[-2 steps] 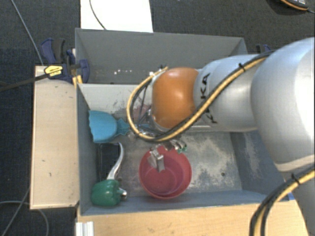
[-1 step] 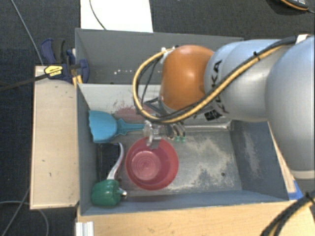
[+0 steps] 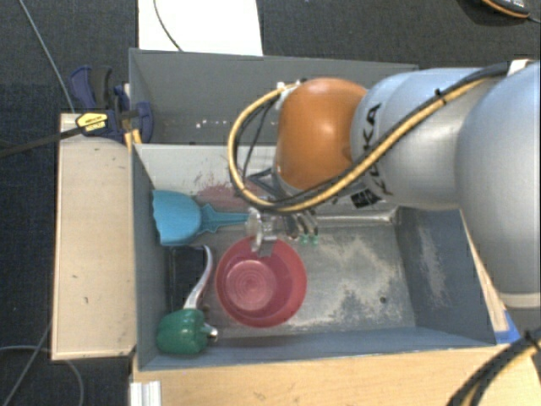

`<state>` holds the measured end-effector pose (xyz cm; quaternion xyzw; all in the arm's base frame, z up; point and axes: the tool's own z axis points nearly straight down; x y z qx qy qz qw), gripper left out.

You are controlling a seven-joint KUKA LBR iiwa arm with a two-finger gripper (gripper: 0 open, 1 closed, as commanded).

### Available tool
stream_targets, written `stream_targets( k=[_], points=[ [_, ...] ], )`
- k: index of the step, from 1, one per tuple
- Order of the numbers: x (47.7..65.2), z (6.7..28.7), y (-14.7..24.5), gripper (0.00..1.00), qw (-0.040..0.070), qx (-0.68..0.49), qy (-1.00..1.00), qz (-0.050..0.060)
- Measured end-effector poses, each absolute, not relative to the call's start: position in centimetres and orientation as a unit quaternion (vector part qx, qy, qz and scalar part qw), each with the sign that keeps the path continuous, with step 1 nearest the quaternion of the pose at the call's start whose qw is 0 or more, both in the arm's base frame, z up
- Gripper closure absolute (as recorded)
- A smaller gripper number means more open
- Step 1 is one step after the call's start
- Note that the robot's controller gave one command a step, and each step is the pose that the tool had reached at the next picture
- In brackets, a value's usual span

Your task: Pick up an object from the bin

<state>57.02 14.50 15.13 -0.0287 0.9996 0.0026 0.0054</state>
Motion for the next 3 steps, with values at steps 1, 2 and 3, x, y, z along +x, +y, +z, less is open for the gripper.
stream_targets(
  k=[1,2,3],
  points=[
    [56.6,13.1,13.7,1.0,0.006,-0.011,1.0,0.003],
    [57.7,12.2,14.9,1.0,0.009,-0.015,1.0,0.004],
    [56.8,21.2,14.0,1.0,0.006,-0.009,1.0,0.003]
  ],
)
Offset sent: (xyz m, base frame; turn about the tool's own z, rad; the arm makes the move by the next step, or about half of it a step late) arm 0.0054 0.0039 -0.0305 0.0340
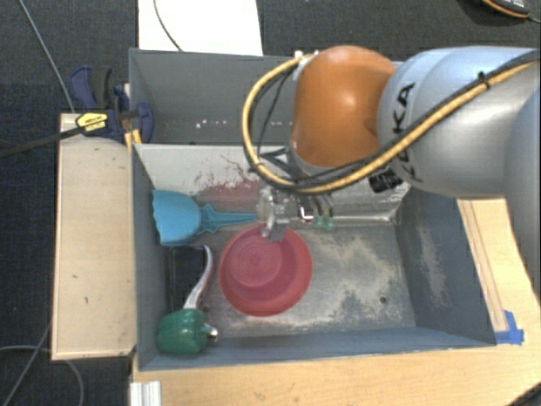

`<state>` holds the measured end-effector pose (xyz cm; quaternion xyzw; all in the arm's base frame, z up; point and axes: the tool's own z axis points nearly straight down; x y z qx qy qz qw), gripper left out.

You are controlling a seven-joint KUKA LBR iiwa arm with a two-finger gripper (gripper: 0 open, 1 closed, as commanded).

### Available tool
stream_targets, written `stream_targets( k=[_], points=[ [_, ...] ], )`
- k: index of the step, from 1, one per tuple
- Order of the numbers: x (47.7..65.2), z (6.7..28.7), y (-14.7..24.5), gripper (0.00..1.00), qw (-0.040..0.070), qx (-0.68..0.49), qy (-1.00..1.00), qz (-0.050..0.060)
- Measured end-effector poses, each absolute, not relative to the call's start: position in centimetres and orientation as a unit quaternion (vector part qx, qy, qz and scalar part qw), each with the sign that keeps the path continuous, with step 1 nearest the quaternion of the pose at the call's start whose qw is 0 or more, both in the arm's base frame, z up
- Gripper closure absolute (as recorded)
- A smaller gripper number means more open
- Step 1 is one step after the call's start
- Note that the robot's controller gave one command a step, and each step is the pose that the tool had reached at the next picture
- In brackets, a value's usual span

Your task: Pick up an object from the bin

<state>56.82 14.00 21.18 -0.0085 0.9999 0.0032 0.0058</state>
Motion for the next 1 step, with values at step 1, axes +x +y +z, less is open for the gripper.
stream_targets(
  k=[1],
  points=[
    [57.15,22.34,15.85,1.0,0.007,-0.026,1.0,0.003]
  ],
)
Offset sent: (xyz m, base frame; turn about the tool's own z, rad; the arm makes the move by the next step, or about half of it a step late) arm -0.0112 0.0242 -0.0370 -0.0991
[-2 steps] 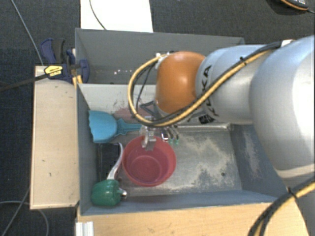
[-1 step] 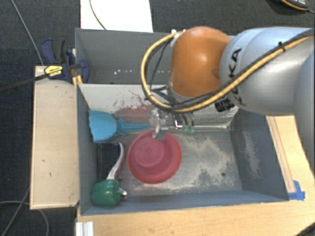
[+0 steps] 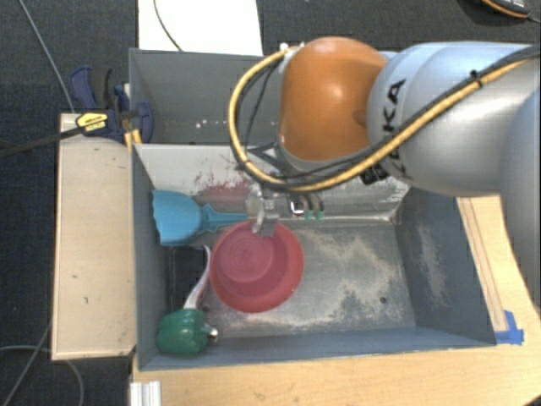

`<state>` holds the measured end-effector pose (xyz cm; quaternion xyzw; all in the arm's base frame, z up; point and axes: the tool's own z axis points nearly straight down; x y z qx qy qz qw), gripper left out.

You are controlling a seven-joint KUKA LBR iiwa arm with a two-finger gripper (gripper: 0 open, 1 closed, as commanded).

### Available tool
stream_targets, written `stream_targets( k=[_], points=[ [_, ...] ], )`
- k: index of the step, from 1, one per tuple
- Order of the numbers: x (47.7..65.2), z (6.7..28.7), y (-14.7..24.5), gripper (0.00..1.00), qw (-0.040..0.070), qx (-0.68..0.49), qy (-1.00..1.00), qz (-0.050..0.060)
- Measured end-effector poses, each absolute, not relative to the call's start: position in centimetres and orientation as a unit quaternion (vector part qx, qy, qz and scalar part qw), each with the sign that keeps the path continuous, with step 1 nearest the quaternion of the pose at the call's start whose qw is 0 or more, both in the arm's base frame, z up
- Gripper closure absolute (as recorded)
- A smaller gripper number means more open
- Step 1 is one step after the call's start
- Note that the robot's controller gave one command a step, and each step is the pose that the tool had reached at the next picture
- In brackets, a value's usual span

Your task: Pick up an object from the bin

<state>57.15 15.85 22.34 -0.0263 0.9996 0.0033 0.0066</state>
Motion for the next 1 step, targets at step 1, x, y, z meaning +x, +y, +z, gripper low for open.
stream_targets(
  k=[1],
  points=[
    [55.62,17.29,16.39,1.0,0.007,-0.058,0.998,0.003]
  ],
)
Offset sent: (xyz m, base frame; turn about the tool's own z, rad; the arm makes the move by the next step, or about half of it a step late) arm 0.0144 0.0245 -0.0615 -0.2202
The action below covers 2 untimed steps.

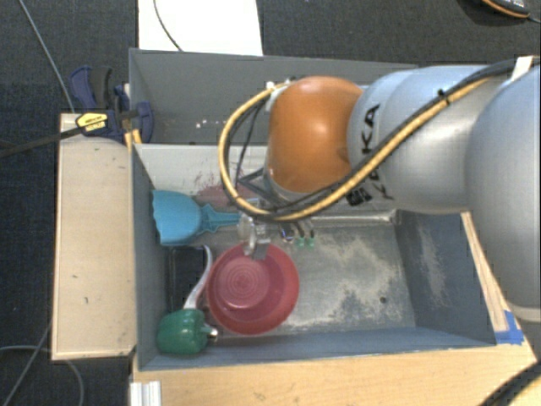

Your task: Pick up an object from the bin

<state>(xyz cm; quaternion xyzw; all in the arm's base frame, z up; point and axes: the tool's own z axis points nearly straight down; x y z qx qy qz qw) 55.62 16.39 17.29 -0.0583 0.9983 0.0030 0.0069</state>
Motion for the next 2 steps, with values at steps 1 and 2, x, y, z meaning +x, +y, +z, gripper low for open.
stream_targets(
  k=[1,2],
  points=[
    [58.5,16.3,18.1,1.0,0.011,-0.13,0.991,0.002],
    [56.2,13.4,16.8,0.0,0.009,-0.033,0.999,0.004]
  ],
)
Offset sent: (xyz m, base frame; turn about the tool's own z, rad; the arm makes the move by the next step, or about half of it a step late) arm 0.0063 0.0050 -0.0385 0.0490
